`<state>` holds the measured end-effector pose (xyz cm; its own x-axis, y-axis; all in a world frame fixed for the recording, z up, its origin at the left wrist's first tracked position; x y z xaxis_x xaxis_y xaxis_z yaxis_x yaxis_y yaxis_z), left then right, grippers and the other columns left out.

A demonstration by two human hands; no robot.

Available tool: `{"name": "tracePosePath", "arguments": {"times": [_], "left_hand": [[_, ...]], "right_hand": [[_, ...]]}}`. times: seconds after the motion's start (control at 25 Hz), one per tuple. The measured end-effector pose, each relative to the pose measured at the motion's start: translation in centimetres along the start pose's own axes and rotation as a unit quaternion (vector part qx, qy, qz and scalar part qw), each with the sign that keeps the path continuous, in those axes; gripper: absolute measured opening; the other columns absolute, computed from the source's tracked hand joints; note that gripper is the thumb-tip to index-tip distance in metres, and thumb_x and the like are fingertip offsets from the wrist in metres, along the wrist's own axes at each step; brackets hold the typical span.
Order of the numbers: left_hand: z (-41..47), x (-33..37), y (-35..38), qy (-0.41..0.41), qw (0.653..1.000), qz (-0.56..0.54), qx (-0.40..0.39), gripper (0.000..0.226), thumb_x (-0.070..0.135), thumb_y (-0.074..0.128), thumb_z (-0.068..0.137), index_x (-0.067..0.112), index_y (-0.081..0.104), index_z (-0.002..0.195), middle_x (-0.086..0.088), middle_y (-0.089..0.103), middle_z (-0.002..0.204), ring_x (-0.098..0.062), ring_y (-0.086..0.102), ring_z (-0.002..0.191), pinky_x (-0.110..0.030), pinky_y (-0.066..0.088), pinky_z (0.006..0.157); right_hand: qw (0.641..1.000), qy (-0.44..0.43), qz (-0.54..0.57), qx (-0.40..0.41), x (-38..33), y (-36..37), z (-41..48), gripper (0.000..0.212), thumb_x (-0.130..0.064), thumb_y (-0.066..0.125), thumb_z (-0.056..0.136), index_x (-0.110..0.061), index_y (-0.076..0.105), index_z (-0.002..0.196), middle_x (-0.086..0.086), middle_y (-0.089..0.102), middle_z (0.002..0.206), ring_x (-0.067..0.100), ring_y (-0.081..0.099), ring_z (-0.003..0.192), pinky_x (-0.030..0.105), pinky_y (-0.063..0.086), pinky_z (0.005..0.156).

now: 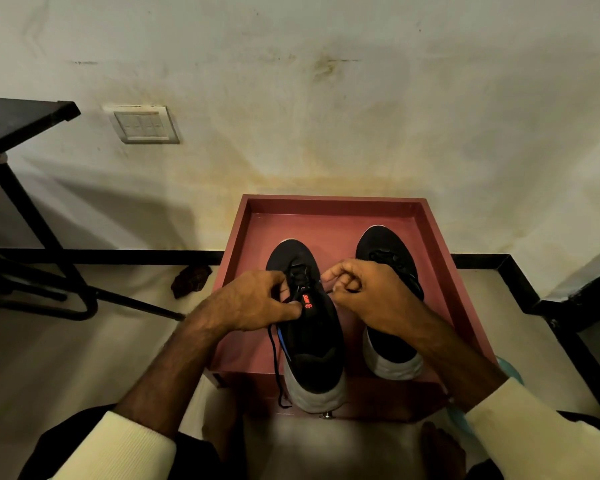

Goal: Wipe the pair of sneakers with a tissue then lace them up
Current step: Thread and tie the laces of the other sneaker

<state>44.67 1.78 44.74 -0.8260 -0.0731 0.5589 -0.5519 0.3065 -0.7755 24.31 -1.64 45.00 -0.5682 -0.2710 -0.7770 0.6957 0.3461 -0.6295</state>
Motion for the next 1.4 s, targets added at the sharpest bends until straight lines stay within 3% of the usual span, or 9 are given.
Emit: {"name": "tracePosePath", "arguments": {"times": [0.16,0.24,0.4,0.72,0.88,1.0,1.12,1.24,1.4], "left_hand": [[0.0,-0.4,0.1,-0.011,1.000,-0.023,-0.008,0.023,0.036,0.077,0.086,0.019,0.061,0.089,0.001,0.074,0.094,-0.007,0.073,0.072,-0.019,0.058,0.064],[0.0,-0.4,0.2,-0.014,0.999,-0.027,-0.012,0.023,0.036,0.077,0.086,0.020,0.061,0.090,0.001,0.074,0.095,-0.009,0.073,0.074,-0.022,0.061,0.067],[0.0,0.1,0.2,-0.006,1.000,-0.017,-0.011,0.020,0.035,0.076,0.089,0.024,0.060,0.087,0.004,0.070,0.093,-0.004,0.067,0.068,-0.012,0.049,0.058],[-0.2,0.1,0.2,0.009,0.999,-0.041,-0.015,0.031,0.039,0.078,0.089,0.013,0.062,0.096,-0.005,0.075,0.095,-0.008,0.070,0.067,-0.020,0.060,0.065],[-0.6,-0.3,-0.4,0.005,0.995,-0.090,-0.042,0.035,0.044,0.085,0.081,0.017,0.067,0.096,-0.007,0.074,0.100,-0.016,0.074,0.079,-0.025,0.063,0.071],[-1.0,-0.4,-0.9,0.009,0.993,-0.101,-0.065,0.025,0.035,0.084,0.084,0.019,0.071,0.098,-0.005,0.074,0.098,-0.010,0.068,0.078,-0.020,0.056,0.068],[-1.3,-0.6,-1.5,0.004,0.996,-0.077,-0.037,0.015,0.036,0.082,0.086,0.025,0.074,0.093,0.009,0.068,0.078,-0.001,0.060,0.069,-0.019,0.049,0.068],[-1.2,-0.7,-2.0,-0.023,0.996,-0.085,0.018,0.018,0.038,0.079,0.089,0.021,0.075,0.093,0.009,0.069,0.069,-0.004,0.063,0.060,-0.020,0.051,0.063],[-1.0,-0.5,-1.8,-0.053,0.977,-0.199,0.054,0.024,0.035,0.076,0.092,0.012,0.075,0.098,-0.004,0.081,0.088,-0.019,0.079,0.084,-0.028,0.064,0.079]], "right_hand": [[0.998,0.021,0.011,0.050,0.2,-3.4,-0.4,0.024,-0.008,0.066,0.091,-0.024,0.073,0.108,-0.008,0.062,0.076,-0.008,0.056,0.060,0.009,0.043,0.058],[0.993,0.036,0.056,0.096,0.9,-5.3,-0.4,0.021,-0.008,0.066,0.093,-0.024,0.074,0.104,-0.012,0.058,0.070,-0.004,0.051,0.054,0.014,0.041,0.059],[0.981,0.008,0.143,0.129,0.8,-6.0,-0.7,0.023,-0.004,0.065,0.094,-0.024,0.075,0.100,-0.016,0.055,0.062,0.008,0.049,0.058,0.033,0.045,0.065],[0.948,-0.049,0.210,0.236,0.0,-6.3,-0.9,0.024,-0.002,0.062,0.095,-0.022,0.074,0.105,0.021,0.065,0.093,0.019,0.055,0.071,0.035,0.051,0.067],[0.995,-0.052,0.035,0.076,0.2,-3.7,-0.5,0.021,-0.010,0.064,0.095,-0.025,0.075,0.104,-0.001,0.070,0.094,0.008,0.062,0.081,0.032,0.055,0.078],[0.975,-0.092,-0.156,0.127,-0.1,-3.1,-0.8,0.016,-0.025,0.065,0.096,-0.027,0.071,0.111,-0.010,0.063,0.108,0.010,0.055,0.104,0.033,0.047,0.092],[0.959,-0.133,-0.112,0.222,-2.0,-3.4,-1.5,0.015,-0.029,0.061,0.100,-0.025,0.069,0.112,-0.009,0.060,0.086,0.010,0.056,0.085,0.030,0.051,0.077],[0.963,-0.146,-0.108,0.197,-2.7,-2.3,-1.7,0.019,-0.037,0.057,0.102,-0.026,0.068,0.112,-0.006,0.058,0.061,0.009,0.058,0.054,0.036,0.056,0.054],[0.977,-0.036,-0.153,0.147,-1.0,0.0,-1.2,0.022,-0.047,0.058,0.099,-0.030,0.068,0.107,-0.009,0.071,0.074,0.010,0.070,0.069,0.038,0.062,0.066]]}}
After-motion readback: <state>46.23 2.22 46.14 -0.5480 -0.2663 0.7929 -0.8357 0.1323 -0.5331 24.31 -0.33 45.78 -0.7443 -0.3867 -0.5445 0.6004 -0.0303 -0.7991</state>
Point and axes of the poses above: each hand's wrist, its own z-axis towards the middle knuckle, its own y-axis out of the palm, x = y × z, the point moved 5 cm from there along z, towards the middle knuckle
